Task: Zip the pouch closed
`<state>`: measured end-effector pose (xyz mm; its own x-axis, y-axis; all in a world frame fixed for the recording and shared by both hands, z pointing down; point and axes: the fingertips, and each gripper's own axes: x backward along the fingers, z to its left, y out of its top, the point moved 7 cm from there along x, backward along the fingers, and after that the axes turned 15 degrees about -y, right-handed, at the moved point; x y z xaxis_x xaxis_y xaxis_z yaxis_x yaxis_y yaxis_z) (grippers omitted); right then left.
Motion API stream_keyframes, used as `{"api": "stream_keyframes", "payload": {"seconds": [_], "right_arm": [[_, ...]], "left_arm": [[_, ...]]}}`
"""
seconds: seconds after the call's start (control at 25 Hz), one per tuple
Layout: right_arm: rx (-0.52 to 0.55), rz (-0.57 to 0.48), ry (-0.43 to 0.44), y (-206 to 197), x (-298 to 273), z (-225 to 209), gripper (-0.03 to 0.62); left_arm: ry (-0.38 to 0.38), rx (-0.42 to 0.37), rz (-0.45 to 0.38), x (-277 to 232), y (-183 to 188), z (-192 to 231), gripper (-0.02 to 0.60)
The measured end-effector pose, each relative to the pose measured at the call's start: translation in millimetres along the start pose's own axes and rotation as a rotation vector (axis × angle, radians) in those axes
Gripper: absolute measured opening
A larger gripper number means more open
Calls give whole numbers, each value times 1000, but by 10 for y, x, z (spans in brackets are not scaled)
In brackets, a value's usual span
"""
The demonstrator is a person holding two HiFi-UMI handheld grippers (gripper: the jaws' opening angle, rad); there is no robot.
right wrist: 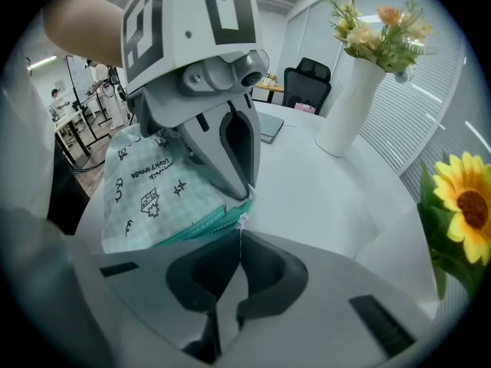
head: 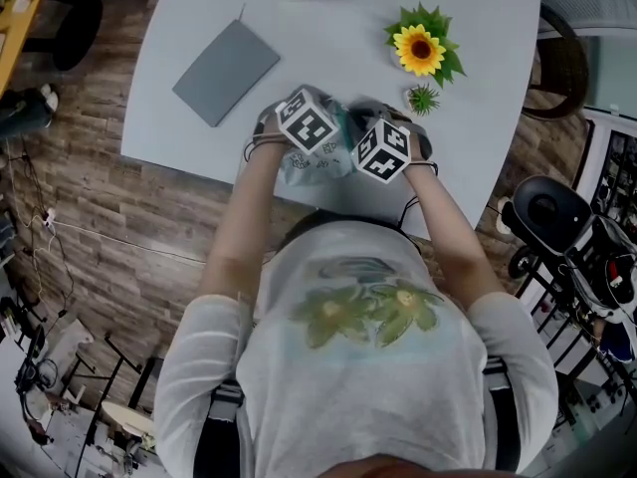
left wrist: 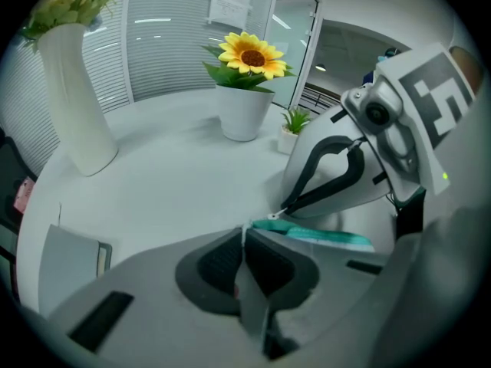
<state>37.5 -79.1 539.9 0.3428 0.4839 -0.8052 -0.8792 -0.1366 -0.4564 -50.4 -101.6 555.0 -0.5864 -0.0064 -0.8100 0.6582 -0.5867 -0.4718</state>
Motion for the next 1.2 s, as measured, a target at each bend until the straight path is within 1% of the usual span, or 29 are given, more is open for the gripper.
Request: {"api": "stream_keyframes", "payload": {"seconds": [0.36,0.68,0.92,1.2], "right_arm": [[-16,-4,-5,-14,33,22,19],[15,7,-6,-51,52,59,18],[17,7,-9,-50,73,63,18],[52,25,-7,-40,86,98,19]], "left_arm": [[8,-6,8,-3,2,0,18],[13,-1,2,-25,-5,7,18],[22,5,-8,-26,-5,5,18],[25,9,-16,-31,-12,8,18]]}}
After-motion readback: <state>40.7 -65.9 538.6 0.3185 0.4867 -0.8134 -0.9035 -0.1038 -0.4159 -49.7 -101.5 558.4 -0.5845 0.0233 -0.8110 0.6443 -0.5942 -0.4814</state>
